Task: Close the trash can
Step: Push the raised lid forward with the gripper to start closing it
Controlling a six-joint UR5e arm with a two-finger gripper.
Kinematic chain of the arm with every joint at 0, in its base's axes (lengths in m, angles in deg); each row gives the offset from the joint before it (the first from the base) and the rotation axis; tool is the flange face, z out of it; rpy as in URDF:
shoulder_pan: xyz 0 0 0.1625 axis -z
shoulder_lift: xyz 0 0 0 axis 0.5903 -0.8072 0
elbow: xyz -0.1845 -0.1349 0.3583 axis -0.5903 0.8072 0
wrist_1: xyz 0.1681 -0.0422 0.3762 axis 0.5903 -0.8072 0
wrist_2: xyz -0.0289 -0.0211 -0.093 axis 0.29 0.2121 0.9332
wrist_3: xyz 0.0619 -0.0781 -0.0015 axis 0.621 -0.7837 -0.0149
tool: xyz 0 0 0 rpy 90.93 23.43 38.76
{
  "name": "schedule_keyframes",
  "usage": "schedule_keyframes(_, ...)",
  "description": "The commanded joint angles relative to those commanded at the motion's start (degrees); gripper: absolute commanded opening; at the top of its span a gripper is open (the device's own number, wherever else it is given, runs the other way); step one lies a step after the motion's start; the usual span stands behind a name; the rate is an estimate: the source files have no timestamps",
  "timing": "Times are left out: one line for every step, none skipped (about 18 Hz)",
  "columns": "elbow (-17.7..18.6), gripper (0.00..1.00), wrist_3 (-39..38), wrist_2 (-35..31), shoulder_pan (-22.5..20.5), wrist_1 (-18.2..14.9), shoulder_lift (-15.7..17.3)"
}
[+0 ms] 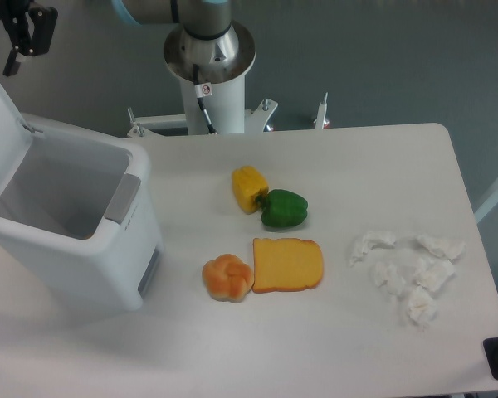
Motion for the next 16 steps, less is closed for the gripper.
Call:
schedule_keyframes(-0.09, 1.00, 0.00, -0.35, 0.00, 0.35, -0.26)
schedule_keyframes(-0.09, 1.00, 0.00, -1.05, 0.00, 0.53, -0.44)
schedule_keyframes(-0.17, 1.00, -0.09, -2.10, -0.09, 0.62, -0.88)
schedule_keyframes(-0.44, 1.00, -0.09, -2.81, -0.09, 0.62, -1.23)
schedule_keyframes(-0.44, 1.00, -0.09, -3.08, -0.09, 0.70, -1.41)
schedule_keyframes(-0.53, 1.00, -0.09, -3.25, -0.17, 0.88, -1.50)
schedule_keyframes(-0.61, 1.00, -0.09, -3.34, -0.18, 0.88, -1.58)
schedule_keyframes(-0.88, 1.00, -0.09, -3.52, -0.26, 0.97, -1.76)
schedule_keyframes(-0.88, 1.00, -0.09, -4.30, -0.26, 0.97, -1.93)
schedule_keyframes(-0.88, 1.00, -0.09, -5.01, -0.26, 0.88, -2.02)
schedule_keyframes(-0.88, 1.00, -0.09, -5.53, -0.35, 0.97, -2.11)
schedule_keyframes(-0.97, 1.00, -0.09, -5.89, -0.35, 0.97, -2.20)
schedule_keyframes(-0.97, 1.00, -0.09, -6.24, -0.53, 0.97, -2.29)
schedule_keyframes(-0.97, 1.00, -0.09, -6.50, -1.05, 0.97, -2.29)
schedule_keyframes(-0.97, 1.00, 0.00, -6.51, -1.92, 0.97, -2.29)
schedule_keyframes(-1.05, 1.00, 0.00, -6.51, -2.80, 0.97, -2.20)
